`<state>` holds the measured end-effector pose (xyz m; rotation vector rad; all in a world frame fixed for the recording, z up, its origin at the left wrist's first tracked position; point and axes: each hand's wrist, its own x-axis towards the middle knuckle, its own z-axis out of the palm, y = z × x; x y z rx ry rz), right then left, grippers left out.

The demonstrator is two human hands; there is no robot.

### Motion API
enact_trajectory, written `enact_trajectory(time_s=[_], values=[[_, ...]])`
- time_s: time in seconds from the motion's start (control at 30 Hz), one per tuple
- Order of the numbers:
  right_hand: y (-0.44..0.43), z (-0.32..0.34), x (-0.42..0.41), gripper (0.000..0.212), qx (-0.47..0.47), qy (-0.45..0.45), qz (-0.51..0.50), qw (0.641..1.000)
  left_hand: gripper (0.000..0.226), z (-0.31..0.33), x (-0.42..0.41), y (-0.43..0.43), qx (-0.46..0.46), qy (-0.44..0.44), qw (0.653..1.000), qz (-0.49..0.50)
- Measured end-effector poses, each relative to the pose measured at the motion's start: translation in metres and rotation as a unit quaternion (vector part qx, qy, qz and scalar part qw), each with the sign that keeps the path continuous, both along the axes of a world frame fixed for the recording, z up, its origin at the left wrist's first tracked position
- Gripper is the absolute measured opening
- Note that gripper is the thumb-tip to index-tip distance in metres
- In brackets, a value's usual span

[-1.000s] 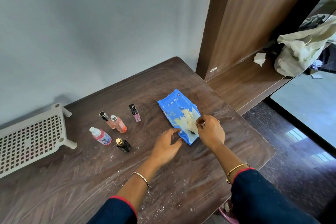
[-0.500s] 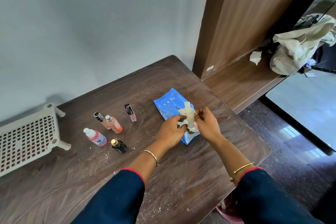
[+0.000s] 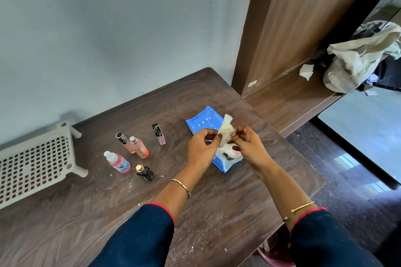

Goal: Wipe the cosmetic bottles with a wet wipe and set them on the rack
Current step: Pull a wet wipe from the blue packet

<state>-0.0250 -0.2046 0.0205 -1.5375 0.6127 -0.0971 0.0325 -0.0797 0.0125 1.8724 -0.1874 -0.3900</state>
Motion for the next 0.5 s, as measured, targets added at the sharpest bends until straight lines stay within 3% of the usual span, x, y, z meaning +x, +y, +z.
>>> enact_trajectory(time_s=[0.13, 0.27, 0.37, 0.5], values=[[0.013, 0.012, -0.001, 0.005, -0.004, 0.001, 0.016, 1.0, 0.009, 0.012, -0.002, 0.018, -0.089, 0.087, 0.992, 0.028], [0.028, 0.03, -0.002, 0.009, 0.023, -0.014, 0.054, 0.998, 0.019, 0.025, -0.012, 0.042, -0.214, 0.202, 0.953, 0.071], [0.043, 0.042, -0.003, 0.012, 0.046, -0.021, 0.108, 0.993, 0.008, 0.028, -0.02, 0.064, -0.266, 0.243, 0.93, 0.071], [0.066, 0.049, -0.003, 0.01, 0.078, -0.027, 0.142, 0.986, 0.031, 0.033, -0.031, 0.093, -0.339, 0.248, 0.905, 0.068]])
